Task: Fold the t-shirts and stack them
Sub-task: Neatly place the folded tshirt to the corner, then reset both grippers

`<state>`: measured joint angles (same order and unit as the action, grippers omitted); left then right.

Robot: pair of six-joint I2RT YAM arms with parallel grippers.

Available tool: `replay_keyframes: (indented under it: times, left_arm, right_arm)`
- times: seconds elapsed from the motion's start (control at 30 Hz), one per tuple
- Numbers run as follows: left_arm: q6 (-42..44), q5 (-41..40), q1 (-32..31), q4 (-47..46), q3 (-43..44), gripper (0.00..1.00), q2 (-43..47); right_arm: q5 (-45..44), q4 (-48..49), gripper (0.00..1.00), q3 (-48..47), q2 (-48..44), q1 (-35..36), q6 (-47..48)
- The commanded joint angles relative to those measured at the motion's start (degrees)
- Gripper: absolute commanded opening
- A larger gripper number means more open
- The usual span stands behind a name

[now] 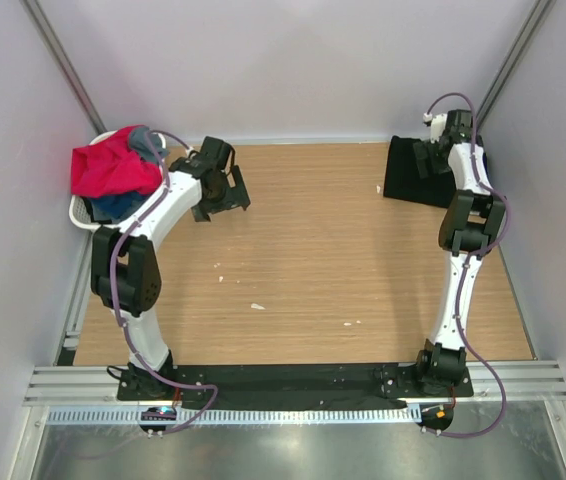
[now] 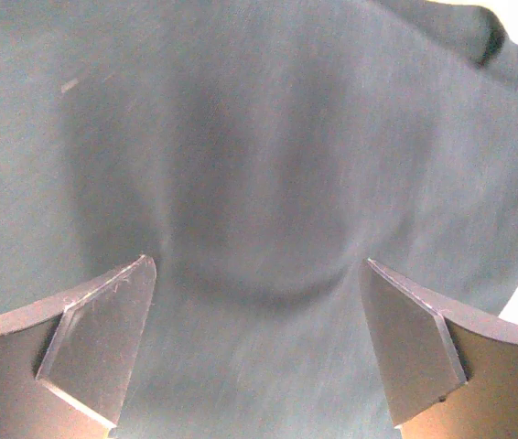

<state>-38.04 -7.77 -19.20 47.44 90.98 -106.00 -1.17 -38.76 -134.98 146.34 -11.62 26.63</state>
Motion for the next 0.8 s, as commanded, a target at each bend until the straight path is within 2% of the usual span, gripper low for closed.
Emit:
replay_keyframes:
  times: [0.0,0.03,0.13,0.17,0.2,0.27,0.3,0.37,0.5,0.53,0.77]
  left_arm:
    - [4.3,0.2,1.1,0.5,3.4,1.00,4.0]
    - [4.8,0.1,1.4,0.5,3.6,1.00,4.8]
    - [6.0,0.2,2.1,0.3,3.2,1.00,10.1]
    - [6.2,0.2,2.4,-0.3,2.5,1.00,13.6]
    - [6.4,0.2,2.4,-0.9,1.6,1.00,15.9]
    - [6.8,1.5,2.5,-2.3,-2.3,1.00,20.1]
    - [6.7,1.8,2.5,-2.7,-3.8,1.00,24.9]
    - [4.5,1.4,2.5,-3.1,-8.9,1.00,30.3]
    - [0.5,4.2,2.4,-4.5,-18.9,1.00,43.9]
    - [-0.5,4.4,2.5,-4.9,-20.8,1.00,49.7]
    - [-8.3,5.1,2.5,-4.2,-33.6,1.00,69.7]
  right_arm:
    - [3.9,-4.4,1.00,0.2,-14.0,0.8,-5.8]
    - [6.0,-4.4,1.00,1.2,-19.5,1.2,-8.0]
    - [10.8,-2.9,1.00,7.5,-28.5,2.9,-18.9]
    - [11.9,-2.3,1.00,12.1,-34.3,3.2,-21.8]
    - [12.4,-0.2,1.00,15.1,-37.9,3.9,-28.7]
    - [12.9,1.9,1.00,24.6,-47.3,4.1,-34.1]
    - [12.3,2.7,1.00,27.6,-50.2,4.3,-39.0]
    - [10.4,3.1,1.00,37.4,-56.4,4.3,-42.1]
    - [9.3,6.7,1.00,54.7,-75.5,4.4,-46.2]
    - [8.8,6.6,1.00,59.5,-78.1,4.4,-47.9]
    - [9.3,6.6,1.00,74.8,-99.0,4.3,-54.0]
